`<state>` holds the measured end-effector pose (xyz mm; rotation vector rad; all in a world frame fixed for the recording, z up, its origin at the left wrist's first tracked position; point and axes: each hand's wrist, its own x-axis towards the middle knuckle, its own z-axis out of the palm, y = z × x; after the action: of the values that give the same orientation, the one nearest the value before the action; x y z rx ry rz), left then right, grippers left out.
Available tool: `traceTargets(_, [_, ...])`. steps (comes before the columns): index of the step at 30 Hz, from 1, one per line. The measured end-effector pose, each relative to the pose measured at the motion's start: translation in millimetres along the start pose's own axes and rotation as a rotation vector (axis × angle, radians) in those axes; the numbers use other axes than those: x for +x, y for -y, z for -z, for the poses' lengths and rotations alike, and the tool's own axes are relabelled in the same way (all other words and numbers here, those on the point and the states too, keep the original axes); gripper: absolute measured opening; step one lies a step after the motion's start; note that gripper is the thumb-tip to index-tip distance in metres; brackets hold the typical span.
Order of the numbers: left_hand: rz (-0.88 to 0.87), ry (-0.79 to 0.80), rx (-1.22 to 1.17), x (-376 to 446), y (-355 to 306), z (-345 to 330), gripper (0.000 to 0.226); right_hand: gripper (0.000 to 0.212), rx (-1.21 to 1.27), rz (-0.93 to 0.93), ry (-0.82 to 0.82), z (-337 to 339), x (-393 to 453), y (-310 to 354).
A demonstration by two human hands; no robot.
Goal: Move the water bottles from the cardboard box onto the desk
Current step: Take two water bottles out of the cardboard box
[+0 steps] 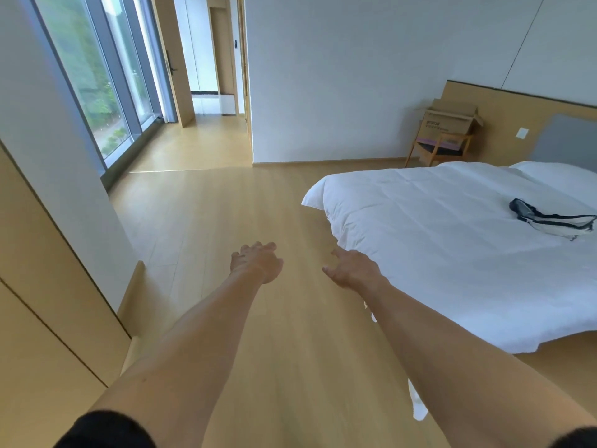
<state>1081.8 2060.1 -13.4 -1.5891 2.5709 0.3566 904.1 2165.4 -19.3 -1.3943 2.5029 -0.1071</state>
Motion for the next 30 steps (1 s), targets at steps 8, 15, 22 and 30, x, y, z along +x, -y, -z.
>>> traceTargets(8, [0.043,-0.005,0.012,129,10,17,0.052,0.061,0.046,0.044,0.02,5,145,22])
traceTargets(15, [0.113,-0.004,-0.013,269,3,55,0.052,0.061,0.055,0.087,0.074,33,292,32])
traceTargets(22, [0.111,-0.031,-0.027,387,-15,86,0.052,0.062,0.008,0.113,0.069,69,420,34])
traceTargets(30, [0.087,-0.044,-0.051,521,-14,105,0.052,0.061,-0.027,0.122,0.042,92,546,51])
